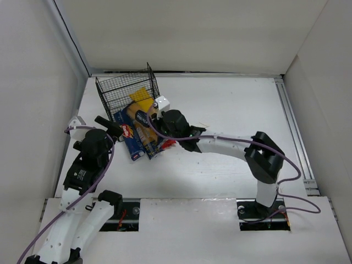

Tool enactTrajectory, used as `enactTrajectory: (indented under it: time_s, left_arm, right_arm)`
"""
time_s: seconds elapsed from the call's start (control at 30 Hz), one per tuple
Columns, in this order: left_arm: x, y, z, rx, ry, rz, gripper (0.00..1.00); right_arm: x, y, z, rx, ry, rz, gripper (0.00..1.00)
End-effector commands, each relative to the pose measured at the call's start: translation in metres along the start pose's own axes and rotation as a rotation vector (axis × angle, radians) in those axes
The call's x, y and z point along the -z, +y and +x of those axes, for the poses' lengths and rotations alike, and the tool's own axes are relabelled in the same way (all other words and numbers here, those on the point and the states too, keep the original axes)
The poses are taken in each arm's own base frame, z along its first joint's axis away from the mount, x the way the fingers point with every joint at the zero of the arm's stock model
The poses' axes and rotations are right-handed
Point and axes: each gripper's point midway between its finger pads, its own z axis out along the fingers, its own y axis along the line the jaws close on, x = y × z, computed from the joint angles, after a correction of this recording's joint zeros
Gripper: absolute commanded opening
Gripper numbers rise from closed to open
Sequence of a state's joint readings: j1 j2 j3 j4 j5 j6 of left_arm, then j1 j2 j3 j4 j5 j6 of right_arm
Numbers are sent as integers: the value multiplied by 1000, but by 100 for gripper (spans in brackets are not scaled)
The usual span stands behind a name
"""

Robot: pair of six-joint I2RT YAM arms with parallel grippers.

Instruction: Place and organize the pasta boxes and bags onto the shelf

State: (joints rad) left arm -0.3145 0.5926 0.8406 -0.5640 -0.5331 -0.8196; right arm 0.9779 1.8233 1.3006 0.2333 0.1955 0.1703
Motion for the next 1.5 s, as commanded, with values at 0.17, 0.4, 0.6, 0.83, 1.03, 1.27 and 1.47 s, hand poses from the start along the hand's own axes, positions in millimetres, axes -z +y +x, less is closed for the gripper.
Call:
enactTrajectory:
  time_s: [0.17,0.4,0.6,0.83,1.03,1.27,1.47]
  left_arm:
    - [8,7,-12,-21,-36,-15,100]
    - [12,18,-11,-21,-53,-31,100]
    - [16,17,-16,-11,-72,-9,100]
    - [22,9,-19,-40,-48,21,100]
    - [26,-14,-12,-53,20,124,100]
    - [17,-42,34,-127,171,304,100]
    - [0,-46,68,-113,230,366,100]
  right_arm:
    - [-38,45,-126,-178,-421,54,0]
    - [-70,44,-121,-181,-466,93,3]
    - [-78,61,-116,-105,-455,1,75]
    - [-28,66,-137,84,-479,-82,100]
    - [43,17,-108,222,-314,58,100]
    - [177,-75,-45,264,-141,312,100]
    - [270,-126,0,244,-72,431,100]
